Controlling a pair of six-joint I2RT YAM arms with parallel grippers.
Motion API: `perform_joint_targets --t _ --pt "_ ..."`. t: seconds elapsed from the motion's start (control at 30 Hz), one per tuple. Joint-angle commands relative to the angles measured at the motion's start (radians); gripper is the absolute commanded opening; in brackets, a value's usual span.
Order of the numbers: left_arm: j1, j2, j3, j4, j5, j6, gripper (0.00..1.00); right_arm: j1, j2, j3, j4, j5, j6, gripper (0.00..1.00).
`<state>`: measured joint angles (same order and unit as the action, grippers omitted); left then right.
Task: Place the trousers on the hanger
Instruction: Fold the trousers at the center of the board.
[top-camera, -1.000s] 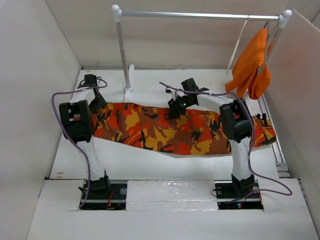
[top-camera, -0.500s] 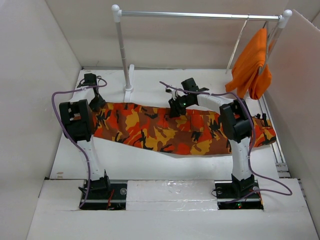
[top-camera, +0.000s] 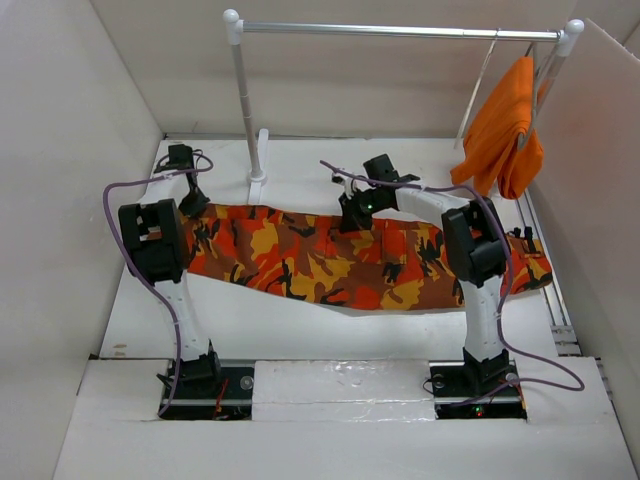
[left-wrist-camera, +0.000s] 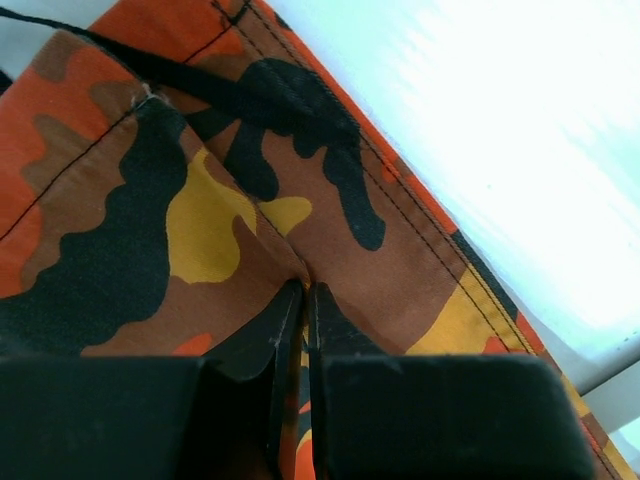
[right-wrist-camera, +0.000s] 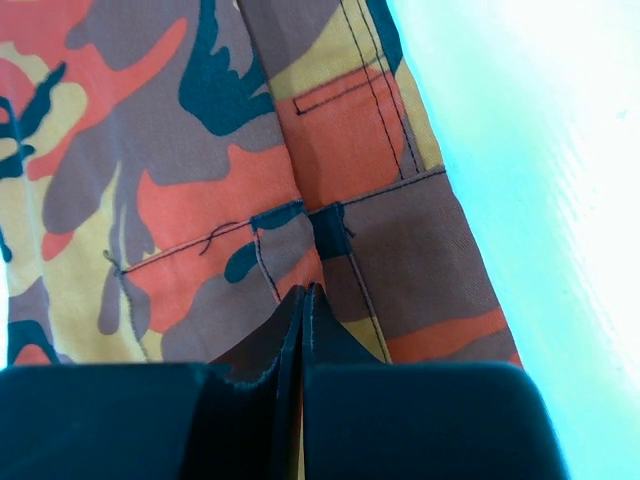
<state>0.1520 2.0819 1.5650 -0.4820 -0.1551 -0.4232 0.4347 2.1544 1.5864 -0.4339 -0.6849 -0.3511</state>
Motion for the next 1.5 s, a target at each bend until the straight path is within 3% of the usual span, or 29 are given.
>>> perform_joint_targets --t 0.0,0.33,0.63,0.8,0.9,0.97,1.03,1.07,1.1,1.17,1.3,1.37,1.43,1.47 --pt "0.001 -0.104 0.01 -0.033 -0.05 -0.009 0.0 -0.007 -0.093 -0.009 0.029 -0.039 0.006 0.0" --pt "0.001 -0.172 0.013 -0.056 -0.12 -0.023 0.0 -0.057 -0.108 0.018 0.029 -0.019 0.011 0.0" --pt "0.001 -0.016 0.173 -0.095 -0.185 -0.057 0.0 -0.099 -0.002 0.098 0.11 0.028 0.063 0.0" --pt "0.001 -0.014 0.139 -0.003 -0.207 -0.06 0.0 -0.108 -0.01 0.092 0.19 0.103 0.106 0.0" --pt "0.001 0.048 0.185 -0.042 -0.222 -0.075 0.0 -0.108 0.015 0.101 0.205 0.133 0.119 0.0" --pt "0.001 0.07 0.202 -0.056 -0.233 -0.081 0.05 -0.097 0.033 0.107 0.201 0.165 0.127 0.03" --pt "0.001 0.075 0.201 -0.056 -0.242 -0.085 0.28 -0.088 0.035 0.115 0.193 0.174 0.135 0.12" --pt "0.001 0.069 0.196 -0.053 -0.241 -0.081 0.4 -0.088 0.021 0.115 0.192 0.183 0.136 0.23" --pt "0.001 0.051 0.196 -0.049 -0.242 -0.069 0.66 -0.076 0.012 0.116 0.173 0.208 0.135 0.29" --pt "0.001 0.024 0.196 -0.043 -0.251 -0.055 0.77 -0.067 -0.017 0.118 0.146 0.228 0.127 0.46" --pt "-0.022 -0.135 0.117 0.009 -0.195 -0.071 0.79 -0.056 -0.175 0.04 0.109 0.271 0.133 0.62" --pt "-0.067 -0.218 -0.036 0.069 -0.106 -0.066 0.75 -0.044 -0.246 -0.068 0.118 0.283 0.141 0.64" --pt "-0.191 -0.314 -0.13 0.146 -0.046 -0.058 0.65 -0.014 -0.365 -0.173 0.152 0.347 0.17 0.59" --pt "-0.236 -0.331 -0.208 0.155 -0.028 -0.083 0.59 -0.004 -0.401 -0.289 0.17 0.367 0.181 0.41"
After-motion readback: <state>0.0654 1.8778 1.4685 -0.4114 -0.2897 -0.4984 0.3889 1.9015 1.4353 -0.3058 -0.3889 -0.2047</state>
